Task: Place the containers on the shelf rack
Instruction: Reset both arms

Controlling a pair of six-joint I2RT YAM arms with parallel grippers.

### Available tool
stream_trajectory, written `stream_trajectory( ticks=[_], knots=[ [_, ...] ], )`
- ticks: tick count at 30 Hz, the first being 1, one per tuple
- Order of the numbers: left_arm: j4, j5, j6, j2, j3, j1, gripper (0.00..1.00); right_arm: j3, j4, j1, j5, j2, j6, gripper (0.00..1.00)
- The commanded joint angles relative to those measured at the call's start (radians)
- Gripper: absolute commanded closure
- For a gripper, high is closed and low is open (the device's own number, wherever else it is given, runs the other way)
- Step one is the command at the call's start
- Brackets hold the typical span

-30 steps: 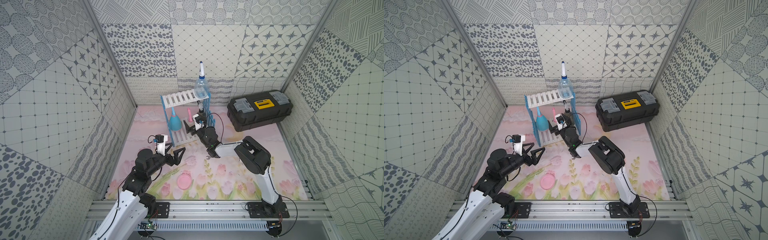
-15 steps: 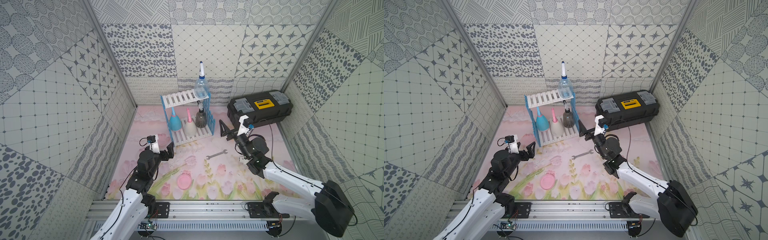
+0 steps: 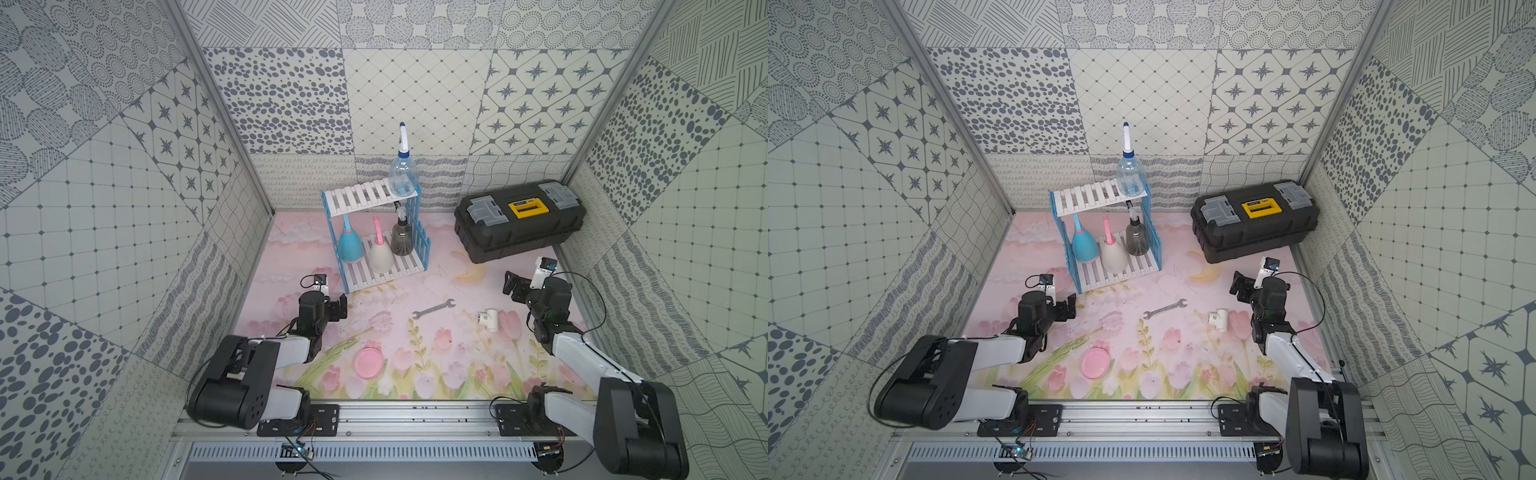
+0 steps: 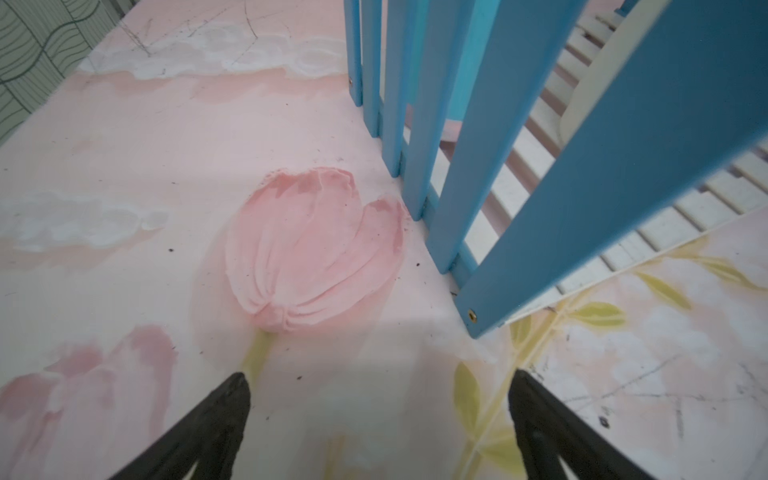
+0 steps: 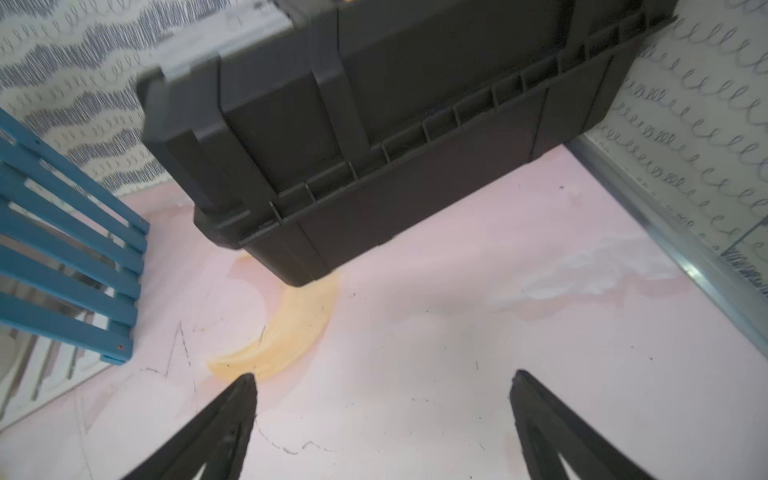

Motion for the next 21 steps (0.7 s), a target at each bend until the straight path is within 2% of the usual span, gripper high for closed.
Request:
stream_trajectory(
  ticks=[1, 2, 4, 6, 7, 9, 13, 21],
  knots=[
    [0.220, 0.118, 0.016, 0.073, 0.047, 0.033, 0.01, -0.064, 0.377, -0.004, -0.066, 0.118, -0.080, 0.03],
    [0.204, 0.115, 0.028, 0.111, 0.085, 0.043, 0.01, -0.068, 0.434, -0.005, -0.095, 0.155, -0.099, 0.03],
    [0.074, 0.076, -0.049, 0.087, 0.132, 0.070, 0.01, -0.035, 0.512, -0.004, -0.157, 0.237, -0.111, 0.03],
    [0.190, 0.066, -0.032, 0.105, 0.105, 0.075, 0.01, -0.023, 0.573, 0.013, -0.180, 0.375, -0.140, 0.03],
    [0.116, 0.076, -0.046, 0.085, 0.117, 0.074, 0.01, -0.031, 0.674, 0.021, -0.180, 0.406, -0.137, 0.03],
    [0.156, 0.095, -0.015, 0.107, 0.114, 0.071, 0.01, -0.001, 0.524, 0.027, -0.130, 0.349, -0.154, 0.03],
    [0.136, 0.138, 0.000, 0.099, 0.118, 0.069, 0.01, 0.052, 0.441, 0.074, -0.032, 0.367, -0.170, 0.03],
    [0.113, 0.173, -0.003, 0.102, 0.130, 0.082, 0.01, 0.046, 0.457, 0.075, -0.025, 0.371, -0.166, 0.03]
  ],
)
